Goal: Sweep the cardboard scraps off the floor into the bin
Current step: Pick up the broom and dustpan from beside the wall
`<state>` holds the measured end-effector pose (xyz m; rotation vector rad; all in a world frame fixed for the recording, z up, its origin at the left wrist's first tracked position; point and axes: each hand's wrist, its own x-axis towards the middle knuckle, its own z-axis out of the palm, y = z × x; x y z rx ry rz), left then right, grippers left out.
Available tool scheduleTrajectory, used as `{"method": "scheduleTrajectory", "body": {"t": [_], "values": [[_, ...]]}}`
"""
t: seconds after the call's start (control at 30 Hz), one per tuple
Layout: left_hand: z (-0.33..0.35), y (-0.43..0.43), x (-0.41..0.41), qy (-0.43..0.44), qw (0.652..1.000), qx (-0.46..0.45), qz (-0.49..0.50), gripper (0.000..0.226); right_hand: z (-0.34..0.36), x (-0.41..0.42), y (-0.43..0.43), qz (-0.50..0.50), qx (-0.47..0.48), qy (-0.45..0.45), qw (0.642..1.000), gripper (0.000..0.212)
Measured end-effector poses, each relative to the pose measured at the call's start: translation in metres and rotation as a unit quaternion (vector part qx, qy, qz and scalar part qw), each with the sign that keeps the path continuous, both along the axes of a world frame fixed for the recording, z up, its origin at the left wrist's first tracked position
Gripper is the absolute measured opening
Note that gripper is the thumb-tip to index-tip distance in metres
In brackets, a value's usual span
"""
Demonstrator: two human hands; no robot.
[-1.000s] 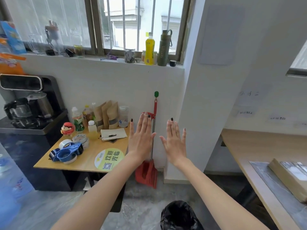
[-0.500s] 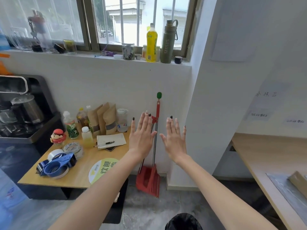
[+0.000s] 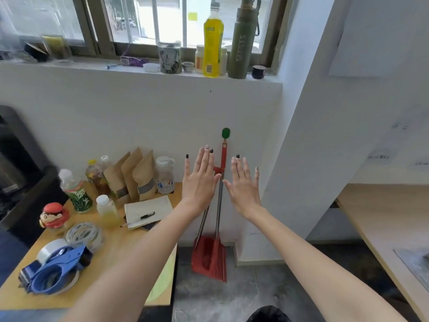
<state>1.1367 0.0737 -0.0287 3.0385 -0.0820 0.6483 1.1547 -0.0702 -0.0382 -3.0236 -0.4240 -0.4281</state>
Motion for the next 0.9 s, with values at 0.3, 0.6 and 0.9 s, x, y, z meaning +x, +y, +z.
{"method": "scheduleTrajectory", "body": {"t": [0.3, 0.6, 0.9], "values": [[-0.039, 0.013, 0.036, 0.034, 0.999, 0.002, -0.013, 0.064, -0.034, 0.038, 0.012, -0.006, -0.001, 0.047, 0.999, 0.067], [-0.052, 0.023, 0.098, 0.064, 0.998, 0.012, 0.004, 0.068, -0.052, 0.102, 0.013, -0.005, -0.003, 0.072, 0.997, 0.066], [-0.064, 0.01, 0.178, 0.095, 0.995, 0.037, 0.007, 0.066, -0.06, 0.187, 0.0, 0.013, 0.014, 0.077, 0.997, 0.067]]}}
